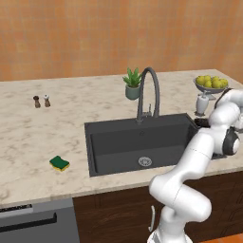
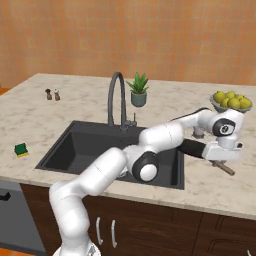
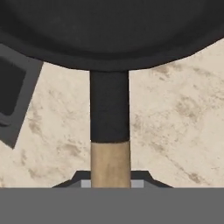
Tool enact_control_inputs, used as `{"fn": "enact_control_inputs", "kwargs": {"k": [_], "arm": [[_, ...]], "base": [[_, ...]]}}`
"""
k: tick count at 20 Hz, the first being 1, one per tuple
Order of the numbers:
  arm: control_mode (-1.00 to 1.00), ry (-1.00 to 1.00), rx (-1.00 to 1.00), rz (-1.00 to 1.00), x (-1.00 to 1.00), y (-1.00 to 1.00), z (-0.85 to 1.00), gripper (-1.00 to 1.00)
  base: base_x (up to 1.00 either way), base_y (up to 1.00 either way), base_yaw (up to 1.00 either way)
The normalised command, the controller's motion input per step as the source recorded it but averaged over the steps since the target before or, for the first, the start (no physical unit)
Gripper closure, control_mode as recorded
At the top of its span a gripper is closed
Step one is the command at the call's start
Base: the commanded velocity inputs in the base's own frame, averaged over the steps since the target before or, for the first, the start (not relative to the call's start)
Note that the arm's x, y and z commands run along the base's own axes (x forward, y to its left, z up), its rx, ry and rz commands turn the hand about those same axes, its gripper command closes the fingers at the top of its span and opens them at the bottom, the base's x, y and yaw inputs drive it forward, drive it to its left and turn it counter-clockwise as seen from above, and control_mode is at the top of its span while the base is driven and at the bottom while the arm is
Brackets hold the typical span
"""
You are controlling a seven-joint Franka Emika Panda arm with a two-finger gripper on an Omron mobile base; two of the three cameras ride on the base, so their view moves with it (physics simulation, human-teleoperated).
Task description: Pick the pan and sponge and place them into the sink. Then turn on the water.
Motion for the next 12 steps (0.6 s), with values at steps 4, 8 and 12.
{"fn": "enact_control_inputs", "kwargs": {"k": [4, 8, 12], "arm": [[-1.00, -0.42, 0.07, 0.29, -0.23, 0.64, 0.05, 1.00], [-1.00, -0.57, 0.03, 0.30, -0.32, 0.74, 0.00, 1.00], [-1.00, -0.55, 0.09, 0.29, -0.17, 0.75, 0.00, 1.00]], "base": [[0.00, 0.00, 0.00], [0.00, 0.00, 0.00], [0.00, 0.00, 0.00]]}}
